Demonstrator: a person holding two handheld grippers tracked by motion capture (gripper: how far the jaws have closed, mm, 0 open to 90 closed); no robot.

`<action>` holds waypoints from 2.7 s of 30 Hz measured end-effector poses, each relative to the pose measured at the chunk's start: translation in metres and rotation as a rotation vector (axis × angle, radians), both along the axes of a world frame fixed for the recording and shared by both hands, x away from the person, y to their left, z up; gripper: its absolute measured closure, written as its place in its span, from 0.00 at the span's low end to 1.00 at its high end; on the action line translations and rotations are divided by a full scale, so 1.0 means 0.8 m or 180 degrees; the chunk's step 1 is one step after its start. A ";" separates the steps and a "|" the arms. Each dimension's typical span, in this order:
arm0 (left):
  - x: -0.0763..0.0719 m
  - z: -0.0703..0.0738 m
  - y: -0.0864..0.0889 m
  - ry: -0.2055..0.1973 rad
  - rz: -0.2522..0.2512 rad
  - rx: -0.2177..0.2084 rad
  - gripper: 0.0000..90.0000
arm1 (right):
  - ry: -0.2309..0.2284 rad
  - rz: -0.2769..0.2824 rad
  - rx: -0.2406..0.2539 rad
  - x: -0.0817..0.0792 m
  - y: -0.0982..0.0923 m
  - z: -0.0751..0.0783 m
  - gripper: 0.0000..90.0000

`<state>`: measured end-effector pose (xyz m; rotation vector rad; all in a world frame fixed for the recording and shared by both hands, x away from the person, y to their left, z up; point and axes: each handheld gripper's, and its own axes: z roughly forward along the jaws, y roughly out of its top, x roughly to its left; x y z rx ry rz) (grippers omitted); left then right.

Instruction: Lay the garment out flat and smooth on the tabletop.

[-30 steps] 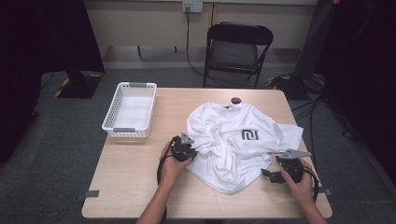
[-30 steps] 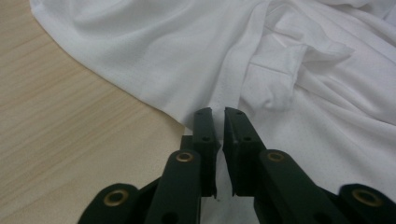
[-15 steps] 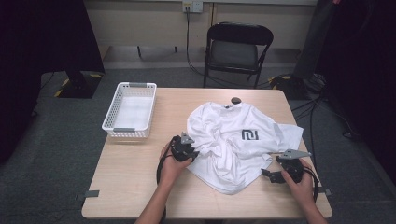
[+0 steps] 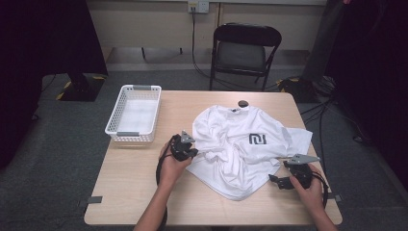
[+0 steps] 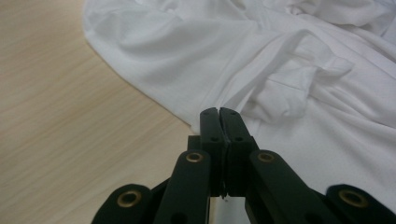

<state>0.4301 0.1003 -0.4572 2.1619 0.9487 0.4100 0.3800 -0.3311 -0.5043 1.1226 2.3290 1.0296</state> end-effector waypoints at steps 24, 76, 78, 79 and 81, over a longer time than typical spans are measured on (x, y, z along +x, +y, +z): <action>0.002 -0.020 0.072 0.0038 0.0750 -0.0158 0.70 | -0.0001 0.0002 -0.0001 0.000 0.000 0.000 0.11; 0.042 0.056 0.124 -0.0223 0.0915 0.0094 0.59 | 0.0002 0.0029 0.0004 0.002 0.000 0.000 0.12; 0.030 0.054 0.114 -0.0291 0.0868 0.0103 0.51 | 0.0002 0.0029 0.0004 0.002 0.000 0.000 0.11; 0.022 0.049 0.106 -0.0321 0.0815 0.0075 0.48 | 0.0002 0.0029 0.0004 0.002 0.000 0.000 0.12; 0.011 0.033 0.090 -0.0274 0.0624 -0.0011 0.47 | 0.0001 0.0029 0.0002 0.002 0.000 0.000 0.11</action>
